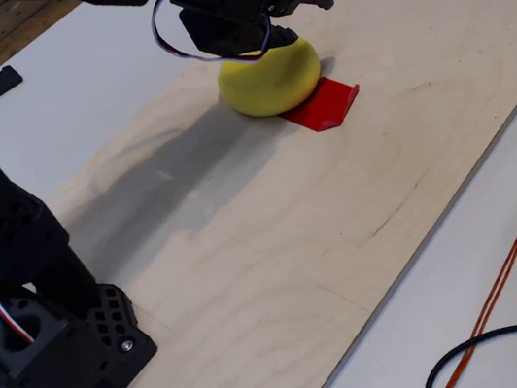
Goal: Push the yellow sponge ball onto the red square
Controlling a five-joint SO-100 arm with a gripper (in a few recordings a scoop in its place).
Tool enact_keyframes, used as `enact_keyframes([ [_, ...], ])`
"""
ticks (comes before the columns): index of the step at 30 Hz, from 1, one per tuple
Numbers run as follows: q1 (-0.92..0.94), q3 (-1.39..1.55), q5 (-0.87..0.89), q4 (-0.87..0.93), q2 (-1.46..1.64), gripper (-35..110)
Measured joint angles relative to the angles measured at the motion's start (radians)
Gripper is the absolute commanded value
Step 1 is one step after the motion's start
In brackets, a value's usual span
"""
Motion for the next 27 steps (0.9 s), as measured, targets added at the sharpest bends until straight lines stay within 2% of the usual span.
enact_keyframes([
  [6,0.0,-0.064,-0.025,0.069,0.017,18],
  [22,-0.187,-0.063,0.236,0.069,0.012,21],
  [27,-0.207,0.032,0.267,-0.015,0.014,20],
])
